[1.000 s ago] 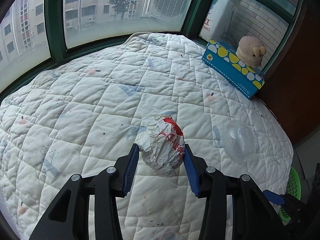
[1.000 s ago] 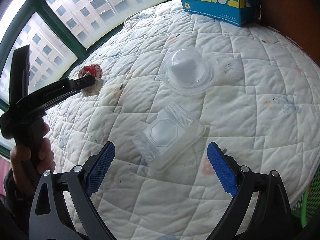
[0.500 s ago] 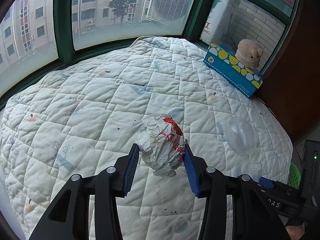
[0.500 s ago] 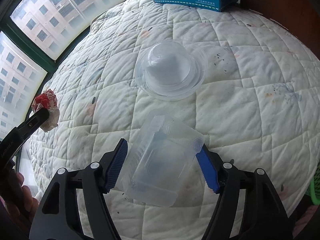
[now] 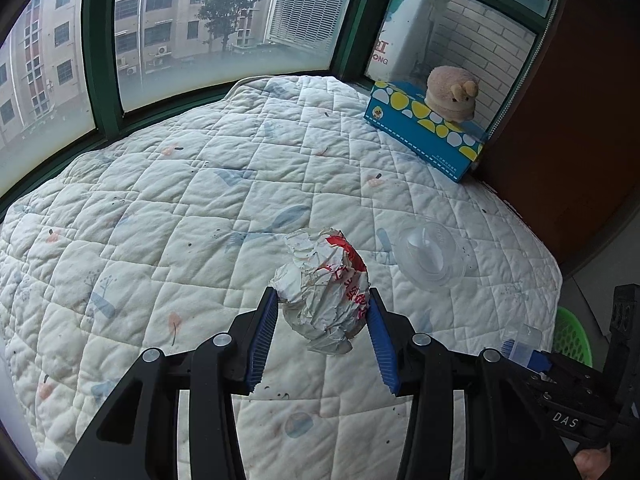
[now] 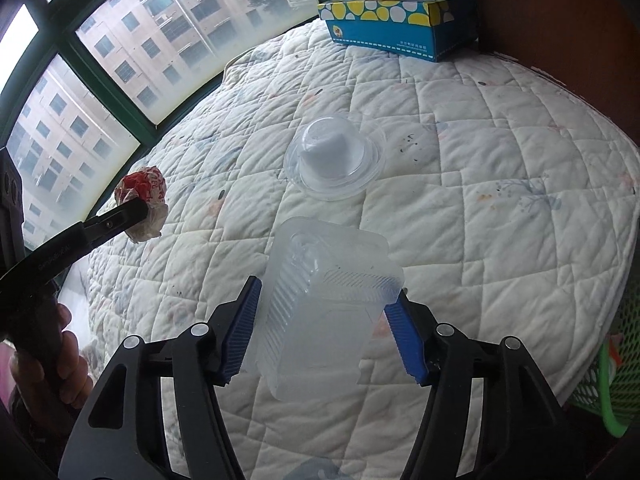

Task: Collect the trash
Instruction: 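Reach the right tool to the second clear rectangular container and grasp it, then drop the paper ball from the left tool into the basket while the right tool drops the container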

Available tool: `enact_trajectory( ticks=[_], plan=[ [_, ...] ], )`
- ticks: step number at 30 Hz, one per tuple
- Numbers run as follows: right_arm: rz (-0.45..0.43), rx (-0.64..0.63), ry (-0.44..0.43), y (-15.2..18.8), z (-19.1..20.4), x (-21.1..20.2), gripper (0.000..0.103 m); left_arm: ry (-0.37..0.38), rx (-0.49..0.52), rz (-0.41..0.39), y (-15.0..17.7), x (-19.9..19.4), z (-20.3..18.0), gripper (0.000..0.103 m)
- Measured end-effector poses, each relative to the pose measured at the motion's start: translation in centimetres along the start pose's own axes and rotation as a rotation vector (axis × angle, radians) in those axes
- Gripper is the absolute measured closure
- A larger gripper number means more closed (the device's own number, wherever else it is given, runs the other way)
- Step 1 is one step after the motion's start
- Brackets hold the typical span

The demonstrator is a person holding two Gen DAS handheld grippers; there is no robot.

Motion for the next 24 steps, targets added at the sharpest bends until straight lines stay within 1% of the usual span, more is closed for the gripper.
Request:
enact_trajectory(
  ticks=[3,6,13,24],
  plan=[
    [-0.026,0.007,-0.020,0.4,-0.9,-1.6,0.041,0.014,0.026,-0.005,0.5,-0.5,-2.1,0.060],
    [-0.053,0.005,-0.018,0.9,-1.9,-3.2,0.041,0.029,0.053,-0.008,1.0,-1.0,-4.3,0.060],
    [-0.109,0.001,0.040,2.6,-6.0,-6.9,0.041,0.076,0.125,-0.002,2.5,-1.3,-10.0,0.060],
    [-0.150,0.084,0.143,5.6,-15.1,-11.3,0.041,0.169,0.233,0.038,5.0,0.1,-20.2,0.060]
  ],
)
Point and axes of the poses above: each gripper's, at about its wrist camera, not at the fingertips, and x roughly the way its jaws point, z to its left, y to its underside, the point moved 3 cm from there along x, roughly the way its jaws point, and after that the axes turned 10 degrees about z, right-handed, at the moved point
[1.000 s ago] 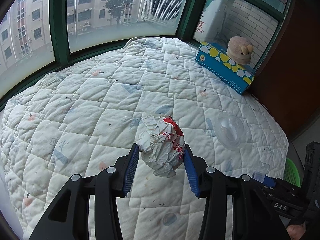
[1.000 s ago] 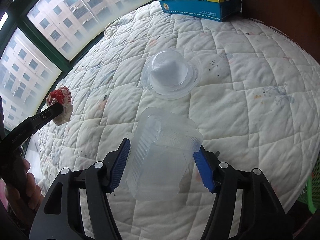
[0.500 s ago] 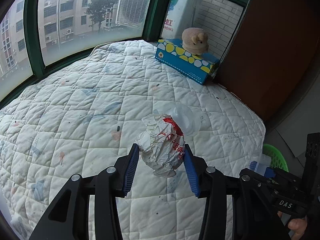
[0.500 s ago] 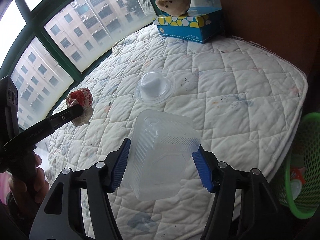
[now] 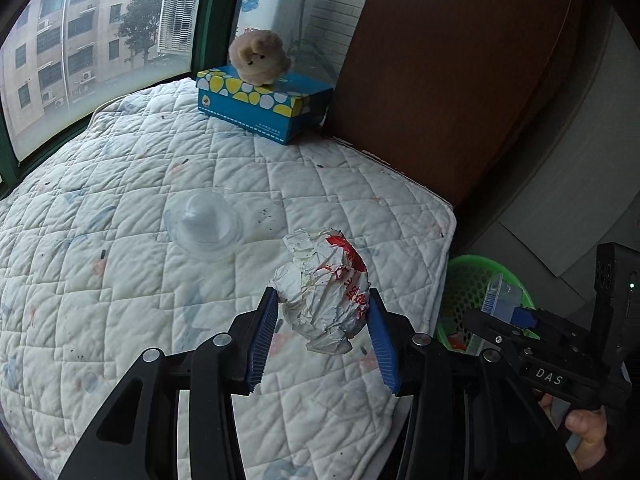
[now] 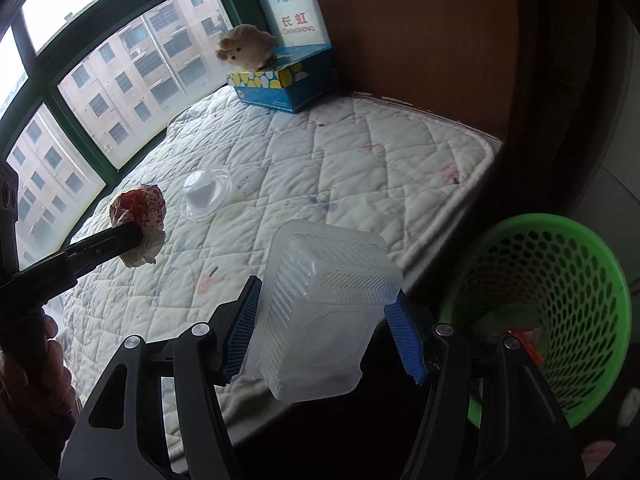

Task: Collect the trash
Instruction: 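Drop the paper ball from the left tool into the basket while the right tool drops the container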

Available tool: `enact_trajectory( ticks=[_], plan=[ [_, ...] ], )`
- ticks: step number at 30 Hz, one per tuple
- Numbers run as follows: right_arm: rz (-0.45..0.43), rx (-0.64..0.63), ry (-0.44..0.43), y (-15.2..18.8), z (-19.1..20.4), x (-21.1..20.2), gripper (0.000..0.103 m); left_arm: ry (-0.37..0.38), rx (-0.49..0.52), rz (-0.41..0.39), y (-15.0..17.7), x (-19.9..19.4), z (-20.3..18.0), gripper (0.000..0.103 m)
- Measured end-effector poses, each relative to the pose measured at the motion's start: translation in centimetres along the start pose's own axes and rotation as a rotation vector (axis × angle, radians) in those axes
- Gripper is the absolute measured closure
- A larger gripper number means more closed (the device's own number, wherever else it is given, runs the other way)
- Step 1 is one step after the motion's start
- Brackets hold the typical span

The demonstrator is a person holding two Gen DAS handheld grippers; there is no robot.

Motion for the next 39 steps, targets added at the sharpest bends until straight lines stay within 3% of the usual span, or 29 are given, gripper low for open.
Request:
enact_trajectory(
  ticks=[15,18,39],
  plan=[
    [-0.010,0.173,0.158,3.4,-14.1,-3.3,0.040,0.086,0.135,0.086,0.4,5.0,-11.6,0.059],
    [-0.019,0.208,0.175,4.0,-16.0,-3.9,0.034,0.092,0.158,0.104,0.6,6.0,-13.5,0.059],
    [-0.121,0.292,0.150,6.5,-20.7,-9.0,0.026,0.152,0.264,0.229,2.5,12.3,-22.5,0.053]
  ],
)
Point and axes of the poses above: each gripper's, at about its wrist camera, not at the fingertips, and x roughly the way its jaws point, z to its left, y to its underside, the point moved 3 cm from there along x, roughly the way its jaws point, and after that the axes turned 10 degrees about z, right-handed, at the moved point
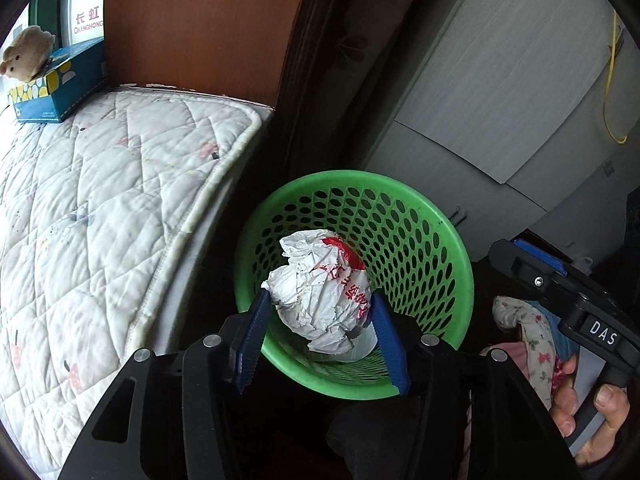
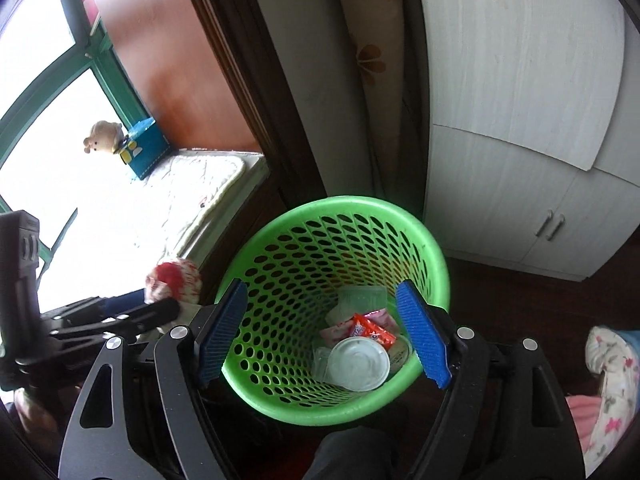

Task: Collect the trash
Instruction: 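Drop the paper ball from the left tool into the basket while the right tool drops the container, then move the left tool back over the mattress toward the clear dome cup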

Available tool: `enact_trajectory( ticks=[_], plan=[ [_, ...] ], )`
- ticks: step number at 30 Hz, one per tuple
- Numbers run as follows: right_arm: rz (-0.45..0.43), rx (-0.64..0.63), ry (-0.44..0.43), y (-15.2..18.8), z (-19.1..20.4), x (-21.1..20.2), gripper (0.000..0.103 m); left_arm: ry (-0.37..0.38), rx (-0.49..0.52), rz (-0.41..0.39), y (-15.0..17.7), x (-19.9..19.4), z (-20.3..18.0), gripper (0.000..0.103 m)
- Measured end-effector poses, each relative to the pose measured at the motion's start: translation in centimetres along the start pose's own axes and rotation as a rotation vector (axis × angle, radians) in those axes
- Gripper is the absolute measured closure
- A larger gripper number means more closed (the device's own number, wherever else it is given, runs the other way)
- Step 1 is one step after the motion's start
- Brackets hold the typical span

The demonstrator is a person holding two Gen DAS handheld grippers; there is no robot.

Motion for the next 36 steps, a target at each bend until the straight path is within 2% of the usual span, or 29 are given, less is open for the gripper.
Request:
enact_trajectory(
  ticks=[8,14,27,36],
  plan=[
    [-0.005,0.020,-0.007,0.0,-0.9,-0.4,0.026,0.030,0.020,0.003,-0.3,0.9,-1.3,0.037],
    [-0.009,0.009,-0.022,0.1,-0.5,-0.7,0.025,-0.001,0.012,-0.018,-0.1,-0.4,-0.5,0.037],
    [0.003,-0.055,-0.063,-0.1,3.7,0.2,0.022,-0.112,-0.118,-0.108,0.7,-6.2,7.3,0.037],
    [0.022,-0.105,-0.093,-0.2,7.0,1.3,0.021,-0.267,-0.184,-0.162,1.6,-8.9,12.9,0.037]
  ],
)
Point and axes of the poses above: each gripper's, at about its wrist camera, not at the fingertips, and x roughly the way its jaws point, z to its left, y to its underside, the point moved 3 cm from there along x, roughly the way its jaws point, and after that the axes turned 10 degrees about z, right-handed, at the moved point
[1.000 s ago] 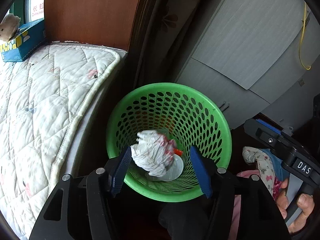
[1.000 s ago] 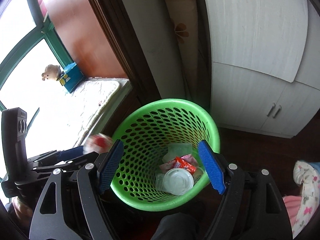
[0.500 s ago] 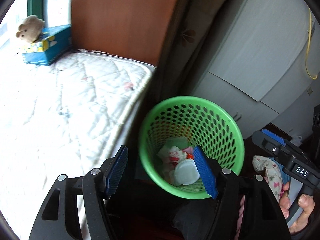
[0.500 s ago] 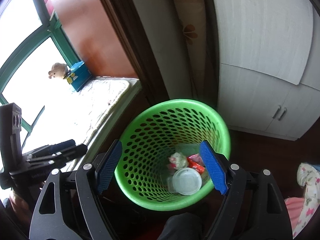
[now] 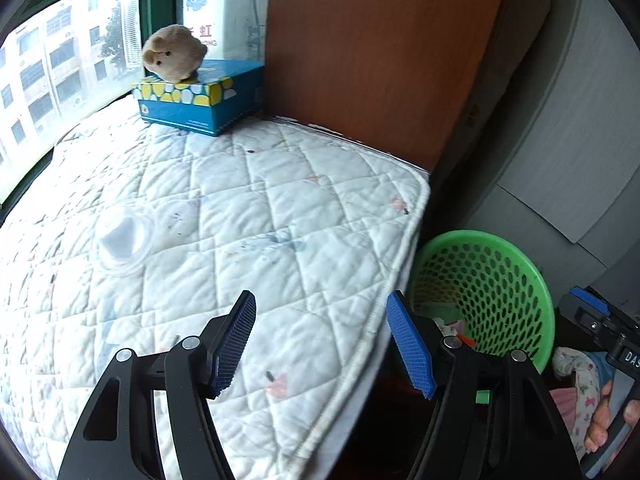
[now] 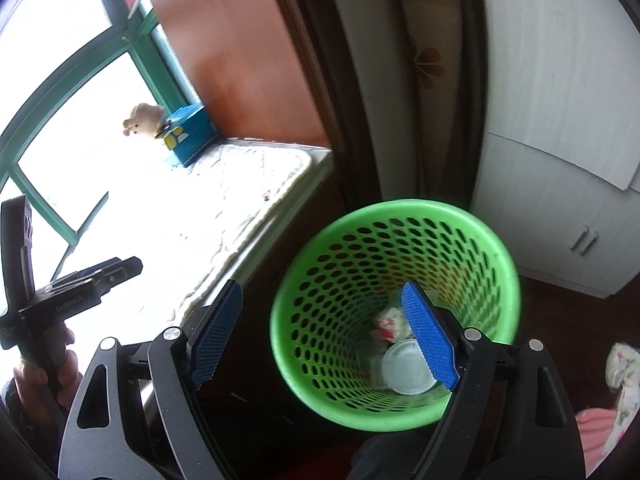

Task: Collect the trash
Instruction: 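Move the left tool back over the mattress toward the clear dome cup, then close the left tool around the clear dome cup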

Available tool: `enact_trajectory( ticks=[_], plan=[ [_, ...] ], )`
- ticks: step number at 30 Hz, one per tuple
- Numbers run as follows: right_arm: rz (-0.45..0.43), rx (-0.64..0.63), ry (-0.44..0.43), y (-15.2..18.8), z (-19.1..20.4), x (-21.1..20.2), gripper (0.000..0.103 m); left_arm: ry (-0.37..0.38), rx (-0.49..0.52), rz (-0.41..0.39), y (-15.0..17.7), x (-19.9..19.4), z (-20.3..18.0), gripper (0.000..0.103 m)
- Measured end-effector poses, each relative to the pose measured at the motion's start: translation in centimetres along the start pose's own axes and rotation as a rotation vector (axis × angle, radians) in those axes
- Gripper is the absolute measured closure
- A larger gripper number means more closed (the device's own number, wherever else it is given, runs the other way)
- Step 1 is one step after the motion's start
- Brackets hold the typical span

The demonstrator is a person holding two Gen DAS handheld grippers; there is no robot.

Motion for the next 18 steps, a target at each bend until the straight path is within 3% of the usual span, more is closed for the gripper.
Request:
enact_trajectory(
  ticks=[9,18],
  plan=[
    [0.025,-0.049,-0.033,-0.7,3.7,1.7,0.021,-0.126,-0.114,-0.053,-1.9,-1.0,8.8,0.037],
    [0.054,-0.108,-0.058,-1.3,7.6,3.7,0.021,-0.197,-0.168,-0.018,-3.9,1.3,16.3,0.039]
  ],
)
Point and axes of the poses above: each gripper's, at about its wrist camera, not at the fingertips, and x roughly the way its jaws point, z to its left, y to its underside, the point moved 3 cm from there along x, roughly the way its jaws point, and after that the axes turned 10 degrees about z, right-handed, at the moved point
